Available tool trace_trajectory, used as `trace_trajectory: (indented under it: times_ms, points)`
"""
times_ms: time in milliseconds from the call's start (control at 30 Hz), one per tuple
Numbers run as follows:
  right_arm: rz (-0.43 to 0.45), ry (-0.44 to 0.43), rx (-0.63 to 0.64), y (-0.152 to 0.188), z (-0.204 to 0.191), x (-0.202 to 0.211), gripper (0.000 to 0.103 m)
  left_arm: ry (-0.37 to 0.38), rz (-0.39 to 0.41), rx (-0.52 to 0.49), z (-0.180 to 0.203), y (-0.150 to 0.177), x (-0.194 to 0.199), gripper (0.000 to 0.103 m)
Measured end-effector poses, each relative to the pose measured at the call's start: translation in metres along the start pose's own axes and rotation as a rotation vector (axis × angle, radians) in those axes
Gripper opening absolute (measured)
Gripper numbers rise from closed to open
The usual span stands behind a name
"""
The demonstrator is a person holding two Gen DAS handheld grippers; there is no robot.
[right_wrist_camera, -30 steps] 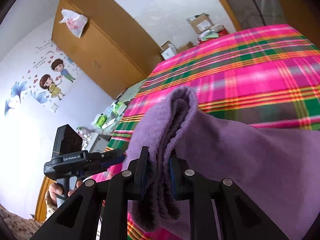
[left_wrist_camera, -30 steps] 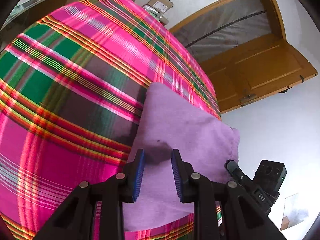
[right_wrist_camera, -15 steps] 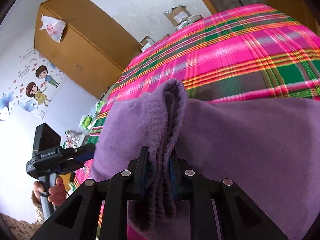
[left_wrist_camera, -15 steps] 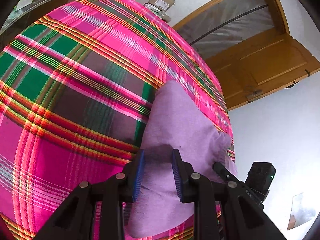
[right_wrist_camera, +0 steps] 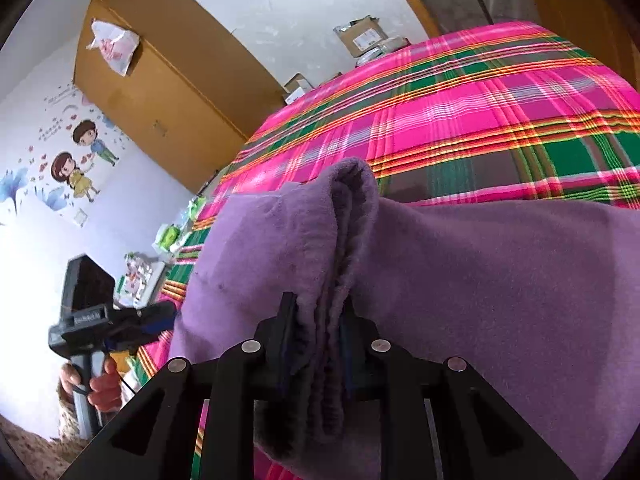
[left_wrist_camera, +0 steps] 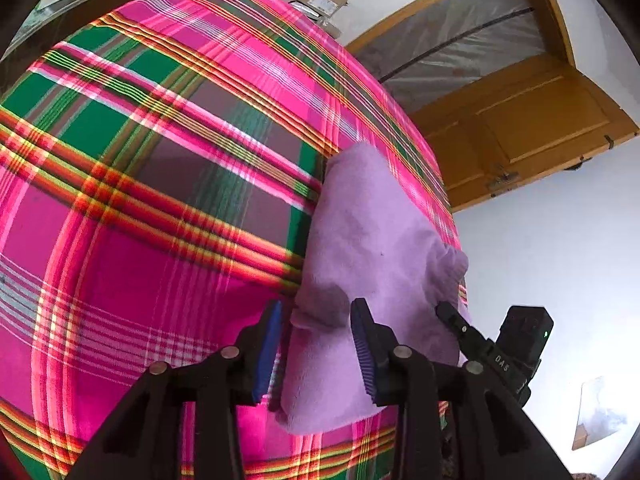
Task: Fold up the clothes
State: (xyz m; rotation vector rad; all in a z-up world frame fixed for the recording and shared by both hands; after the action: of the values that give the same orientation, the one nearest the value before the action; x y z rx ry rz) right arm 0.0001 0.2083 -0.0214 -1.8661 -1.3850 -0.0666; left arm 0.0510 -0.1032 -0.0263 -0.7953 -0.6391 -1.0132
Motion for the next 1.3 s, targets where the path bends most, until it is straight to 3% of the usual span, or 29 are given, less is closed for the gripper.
trace_trajectory:
  times_ms: [333, 400, 433, 500, 600, 867, 1000, 1133, 1200, 1300]
  points:
    - [-0.006, 0.066, 0.010, 0.003, -0.002, -0.001, 0.024, 0.045, -0.071, -0.035, 0.001, 0.025, -0.010, 0.036]
    - [-0.006, 0.074, 0.007, 0.004, -0.001, -0.002, 0.024, 0.049, -0.056, -0.065, 0.003, 0.027, -0.009, 0.026]
    - [-0.007, 0.080, 0.003, 0.004, -0.001, -0.002, 0.023, 0.053, -0.047, -0.080, 0.004, 0.028, -0.007, 0.015]
    - [-0.016, 0.090, 0.005, 0.004, 0.002, -0.002, 0.022, 0.080, -0.042, -0.080, 0.003, 0.029, -0.003, 0.011]
    - [-0.006, 0.064, -0.021, 0.002, 0.005, 0.002, 0.020, 0.135, -0.033, -0.056, -0.003, 0.029, 0.004, 0.009]
    - [-0.036, 0.074, -0.054, 0.005, 0.019, -0.001, 0.021, 0.121, -0.023, -0.063, -0.010, 0.040, 0.001, 0.006]
    - [-0.015, 0.126, 0.031, 0.000, 0.004, 0.007, 0.025, 0.105, -0.012, -0.096, -0.009, 0.038, 0.006, 0.007]
    - [0.033, 0.264, 0.156, -0.006, -0.016, 0.023, 0.027, 0.097, -0.025, -0.103, -0.009, 0.037, 0.006, 0.012]
    - [0.061, 0.272, 0.255, -0.002, -0.039, 0.028, 0.027, 0.097, -0.036, -0.104, -0.008, 0.038, 0.005, 0.021]
    - [-0.022, 0.183, 0.391, 0.017, -0.068, 0.013, 0.027, 0.103, -0.061, -0.100, -0.009, 0.040, 0.001, 0.022]
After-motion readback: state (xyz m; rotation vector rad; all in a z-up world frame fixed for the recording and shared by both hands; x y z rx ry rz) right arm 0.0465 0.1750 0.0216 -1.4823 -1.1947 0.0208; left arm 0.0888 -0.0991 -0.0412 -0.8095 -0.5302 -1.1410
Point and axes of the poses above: each gripper's, at about its wrist camera, not at the fingertips, and x roughly against the way its jaws point, z to its right, y to its underside, the point moved 5 cm from there along -x, roughly the way its jaws point, and after that the axes turned 11 degrees about -y, right-handed, at the moved point
